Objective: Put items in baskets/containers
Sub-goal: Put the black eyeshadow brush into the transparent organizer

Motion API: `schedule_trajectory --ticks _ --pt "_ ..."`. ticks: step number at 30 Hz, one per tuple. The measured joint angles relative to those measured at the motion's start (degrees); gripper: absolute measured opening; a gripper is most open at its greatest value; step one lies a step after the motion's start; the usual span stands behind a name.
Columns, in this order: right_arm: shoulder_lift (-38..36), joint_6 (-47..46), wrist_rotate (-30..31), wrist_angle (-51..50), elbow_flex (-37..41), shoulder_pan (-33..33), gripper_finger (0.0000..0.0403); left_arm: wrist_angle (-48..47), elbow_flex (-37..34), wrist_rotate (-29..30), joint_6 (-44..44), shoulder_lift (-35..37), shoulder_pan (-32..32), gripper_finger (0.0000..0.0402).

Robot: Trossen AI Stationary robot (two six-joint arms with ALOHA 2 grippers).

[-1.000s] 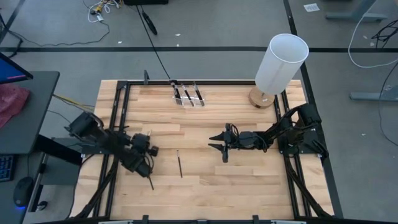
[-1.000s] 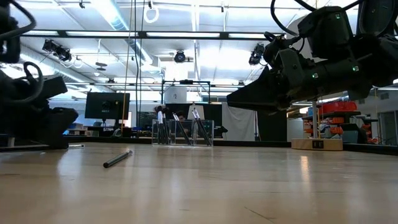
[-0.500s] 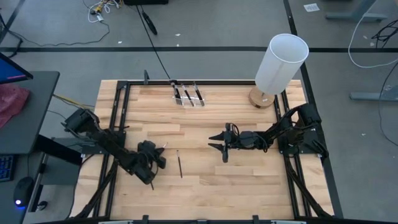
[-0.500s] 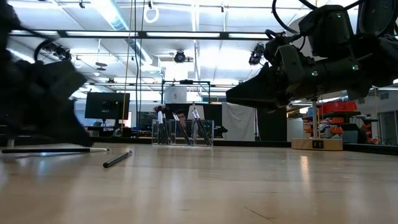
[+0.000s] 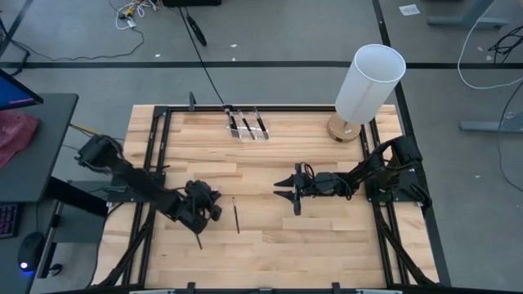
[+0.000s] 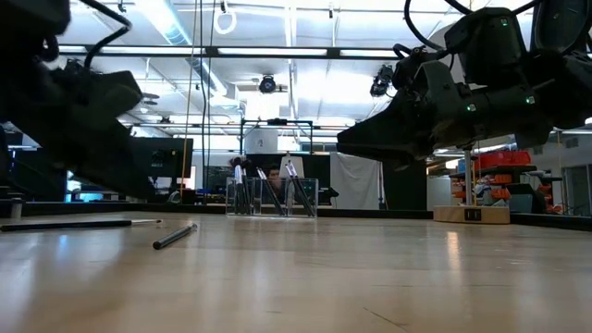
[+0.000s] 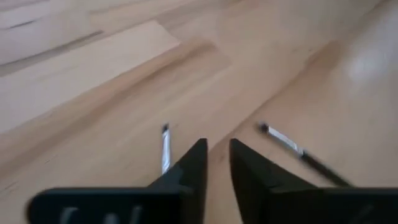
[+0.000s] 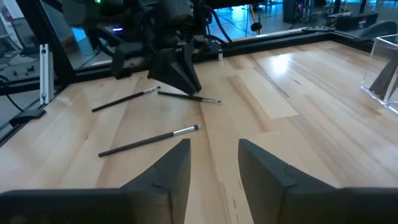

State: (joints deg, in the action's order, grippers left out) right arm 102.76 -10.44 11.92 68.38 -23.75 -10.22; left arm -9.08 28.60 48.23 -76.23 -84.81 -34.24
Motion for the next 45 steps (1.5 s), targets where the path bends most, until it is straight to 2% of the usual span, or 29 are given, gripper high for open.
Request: schedule_trajectory --ticks 3,6,10,14,19,23,30,34,40,45 --pt "0.0 0.2 0.0 0.0 0.0 0.0 0.0134 -6.6 0.0 -2.7 0.0 3.9 -1.5 0.0114" --pt "0.0 0.5 0.1 0.0 0.0 0.0 0.0134 -8.7 0.0 -0.4 0.0 4.1 -4.3 0.0156" --pt "0.0 0.7 0.7 0.1 0.0 0.1 0.0134 -9.1 0.0 3.3 0.2 -0.1 -6.9 0.0189" --pt "0.0 0.8 0.7 0.1 0.0 0.1 0.0134 -8.8 0.0 3.1 -2.8 -6.0 -7.5 0.0193" --pt "0.0 0.8 0.8 0.1 0.0 0.1 0.0134 -8.7 0.2 3.9 -9.9 -12.2 -7.7 0.0177" --pt "0.0 1.1 1.2 0.2 0.0 0.1 0.0134 -7.8 -0.5 4.3 -12.1 -13.8 -8.3 0.0152" --pt "0.0 1.9 1.2 0.3 0.0 0.5 0.0134 8.3 -9.6 11.6 -18.1 -14.0 -11.5 0.0063" --pt "0.0 1.9 1.1 0.8 0.0 0.4 0.0134 16.6 -13.2 13.4 -13.2 -14.0 -12.3 0.0016" --pt "0.0 1.9 1.1 0.8 0.0 0.4 0.0134 16.8 -12.1 13.1 -12.5 -14.0 -11.7 0.0013" --pt "0.0 1.9 1.1 0.8 0.0 0.4 0.0134 16.6 -12.0 9.1 -12.0 -9.6 -11.5 0.0013"
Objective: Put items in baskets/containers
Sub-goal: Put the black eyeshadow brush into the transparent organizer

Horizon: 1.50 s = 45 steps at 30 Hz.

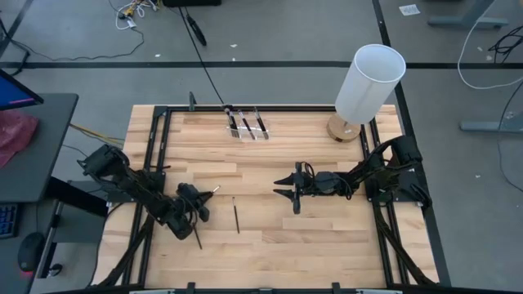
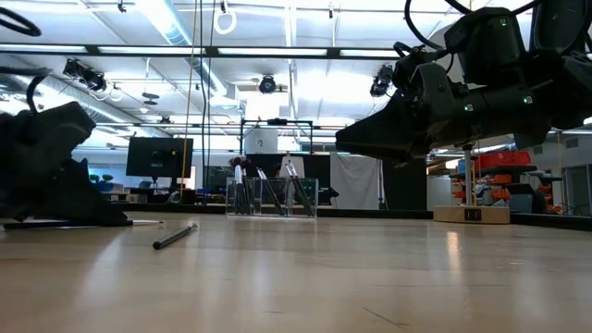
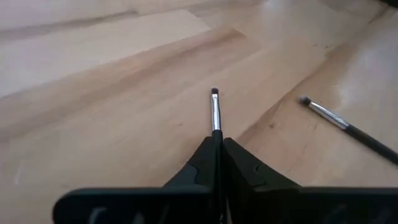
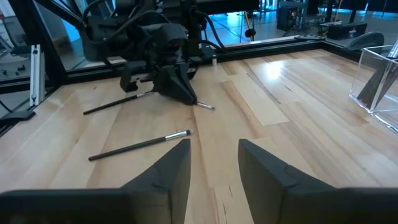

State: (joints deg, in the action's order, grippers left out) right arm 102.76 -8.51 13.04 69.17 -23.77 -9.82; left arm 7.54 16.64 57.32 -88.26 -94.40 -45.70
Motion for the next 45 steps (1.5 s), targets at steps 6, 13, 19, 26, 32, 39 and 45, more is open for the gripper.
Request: schedule_trajectory --ticks 6,13,19,26,32,39,45 --pt "0.0 0.0 0.0 0.1 0.0 0.0 0.0134 1.3 0.3 -4.6 5.3 7.9 1.1 0.0001" --pt "0.0 0.0 0.0 0.3 0.0 0.0 0.0134 4.2 0.2 -2.9 11.9 8.8 3.3 0.0002" --pt "0.0 0.0 0.0 0.3 0.0 0.0 0.0134 4.0 0.2 -3.2 12.7 8.5 4.4 0.0001" --pt "0.0 0.0 -0.1 0.2 0.0 0.0 0.0134 2.8 0.2 -3.4 14.9 8.2 5.1 0.0016" --pt "0.0 0.0 -0.1 0.2 0.0 0.0 0.0134 -0.5 0.2 -4.6 15.9 8.6 6.2 0.0109" --pt "0.0 0.0 -0.1 0.2 0.0 0.0 0.0134 -4.3 0.2 -2.4 15.5 8.6 7.3 0.0199" --pt "0.0 0.3 -0.1 0.2 0.0 0.0 0.0134 -4.0 0.2 -1.0 16.9 9.0 7.3 0.0208"
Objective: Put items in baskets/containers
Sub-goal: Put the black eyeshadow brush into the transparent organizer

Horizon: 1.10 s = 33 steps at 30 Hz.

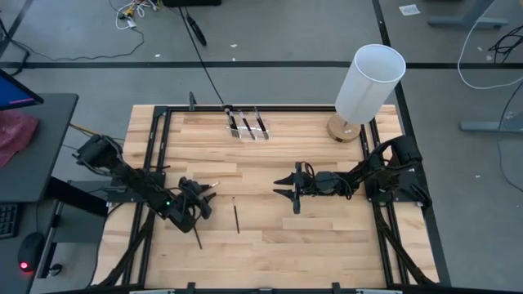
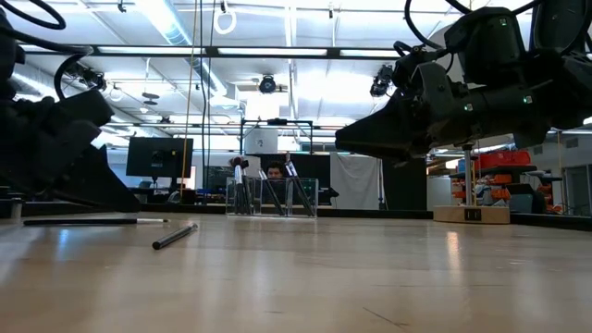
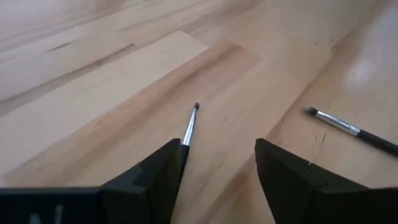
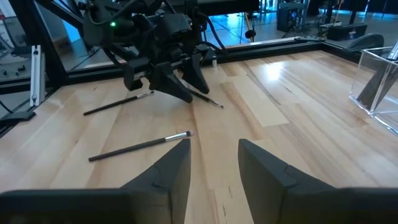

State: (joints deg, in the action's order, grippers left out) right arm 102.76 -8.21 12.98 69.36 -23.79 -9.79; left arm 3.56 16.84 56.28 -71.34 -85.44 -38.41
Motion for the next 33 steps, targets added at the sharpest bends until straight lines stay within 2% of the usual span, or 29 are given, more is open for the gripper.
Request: schedule_trajectory --ticks 3,6,9,11,17,25,29,33 --pt "0.0 0.7 0.0 0.0 0.0 0.0 0.0134 -3.4 0.0 0.4 -1.4 1.4 0.3 0.0209" --pt "0.0 1.6 0.0 0.0 0.0 0.0 0.0134 -11.2 0.0 0.4 -5.5 4.8 1.5 0.0209" --pt "0.0 1.8 0.0 0.0 0.0 0.3 0.0134 -19.5 0.0 -0.6 -9.0 7.8 3.0 0.0209" --pt "0.0 1.9 0.0 0.0 0.0 0.5 0.0134 -21.0 0.0 -2.3 -8.3 8.4 3.9 0.0209" --pt "0.0 1.9 0.0 0.0 0.0 0.9 0.0134 -14.1 -0.8 -9.3 -0.7 7.6 4.2 0.0209" --pt "0.0 1.2 0.0 0.0 0.0 0.9 0.0134 2.7 -9.6 -6.8 1.0 7.8 4.1 0.0206" --pt "0.0 -0.2 -0.1 0.0 0.0 0.8 0.0134 5.4 -8.7 -7.9 7.7 8.3 4.3 0.0197" --pt "0.0 -0.3 0.0 0.0 0.0 0.9 0.0134 5.8 -7.1 -10.9 9.0 8.3 4.3 0.0198"
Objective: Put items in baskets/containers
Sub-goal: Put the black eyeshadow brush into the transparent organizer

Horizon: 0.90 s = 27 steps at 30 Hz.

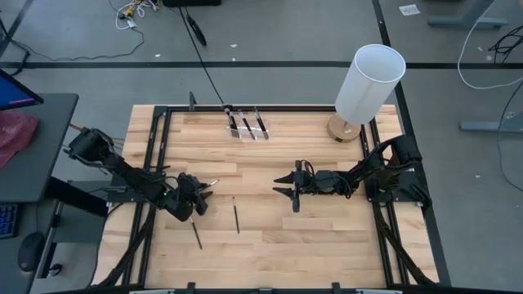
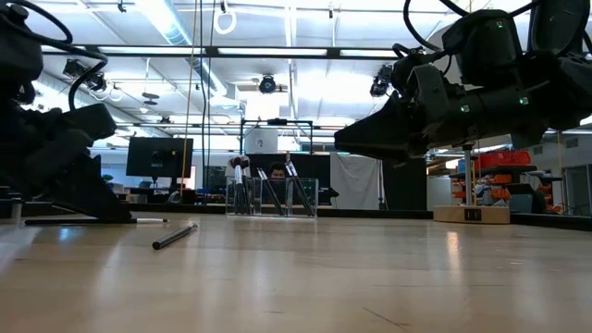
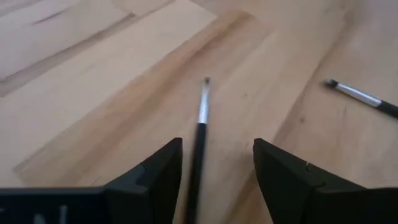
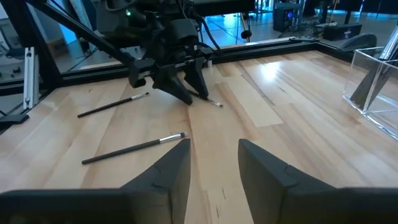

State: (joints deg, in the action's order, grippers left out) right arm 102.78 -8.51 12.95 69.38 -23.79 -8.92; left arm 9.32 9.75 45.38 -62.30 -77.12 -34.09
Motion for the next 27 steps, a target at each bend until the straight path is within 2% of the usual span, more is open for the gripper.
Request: schedule_trajectory --ticks 6,10,14,20,24,27 --pt "0.0 0.3 0.0 0.0 0.0 0.4 0.0134 -3.4 0.3 -2.3 0.9 0.2 0.0 0.0223" --pt "0.0 0.2 0.0 0.0 0.0 0.4 0.0134 -4.4 0.3 -2.8 3.0 0.0 0.0 0.0222" --pt "0.0 0.2 0.0 0.0 0.0 0.4 0.0134 -2.3 0.2 -2.8 5.9 0.0 -0.1 0.0189" --pt "0.0 0.2 0.0 0.7 0.0 0.4 0.0134 -1.6 0.2 -3.3 6.2 -0.2 -0.1 0.0118" --pt "0.0 0.2 0.0 1.3 0.0 0.4 0.0134 1.0 0.2 -2.2 6.3 -2.8 -0.3 0.0080" --pt "0.0 0.1 0.0 1.5 0.0 0.4 0.0134 4.2 0.2 -0.8 6.2 -5.9 -0.3 0.0066"
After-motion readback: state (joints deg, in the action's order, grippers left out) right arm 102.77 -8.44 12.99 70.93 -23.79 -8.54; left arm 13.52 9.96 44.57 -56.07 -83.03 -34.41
